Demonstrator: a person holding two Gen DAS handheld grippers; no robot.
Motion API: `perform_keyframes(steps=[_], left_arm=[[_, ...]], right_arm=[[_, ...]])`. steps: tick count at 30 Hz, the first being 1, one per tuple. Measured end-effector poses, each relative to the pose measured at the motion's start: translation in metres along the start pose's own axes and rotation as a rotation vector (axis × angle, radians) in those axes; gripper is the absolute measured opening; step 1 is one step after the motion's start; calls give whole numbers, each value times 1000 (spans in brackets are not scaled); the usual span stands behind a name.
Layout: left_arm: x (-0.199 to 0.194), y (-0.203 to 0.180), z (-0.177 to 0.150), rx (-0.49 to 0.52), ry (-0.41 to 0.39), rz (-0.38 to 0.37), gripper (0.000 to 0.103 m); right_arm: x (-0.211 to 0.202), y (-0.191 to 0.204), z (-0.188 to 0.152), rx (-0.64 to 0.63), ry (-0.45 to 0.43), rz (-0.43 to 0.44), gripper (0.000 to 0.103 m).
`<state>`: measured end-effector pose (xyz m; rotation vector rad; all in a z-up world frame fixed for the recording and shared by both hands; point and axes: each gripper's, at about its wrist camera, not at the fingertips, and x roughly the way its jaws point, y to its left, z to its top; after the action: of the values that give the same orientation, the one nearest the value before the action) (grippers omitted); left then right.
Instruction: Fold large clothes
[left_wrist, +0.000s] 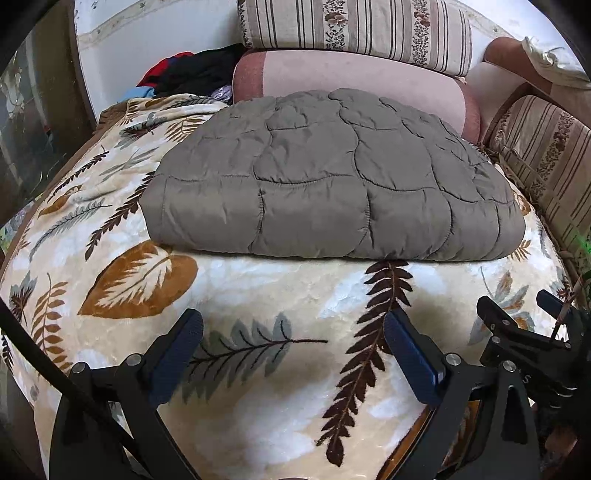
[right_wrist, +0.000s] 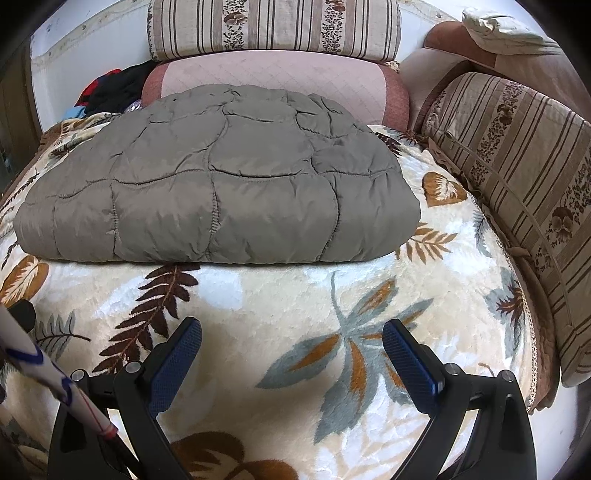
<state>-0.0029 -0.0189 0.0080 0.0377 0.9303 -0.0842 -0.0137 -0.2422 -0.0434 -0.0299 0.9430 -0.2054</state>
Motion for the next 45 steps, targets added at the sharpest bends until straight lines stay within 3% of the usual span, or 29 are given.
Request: perform_keyframes(steps=[45], left_arm=[[15, 7, -6, 0, 32, 32, 98]], right_arm=[[-6, 3, -2, -28, -7, -38, 101]])
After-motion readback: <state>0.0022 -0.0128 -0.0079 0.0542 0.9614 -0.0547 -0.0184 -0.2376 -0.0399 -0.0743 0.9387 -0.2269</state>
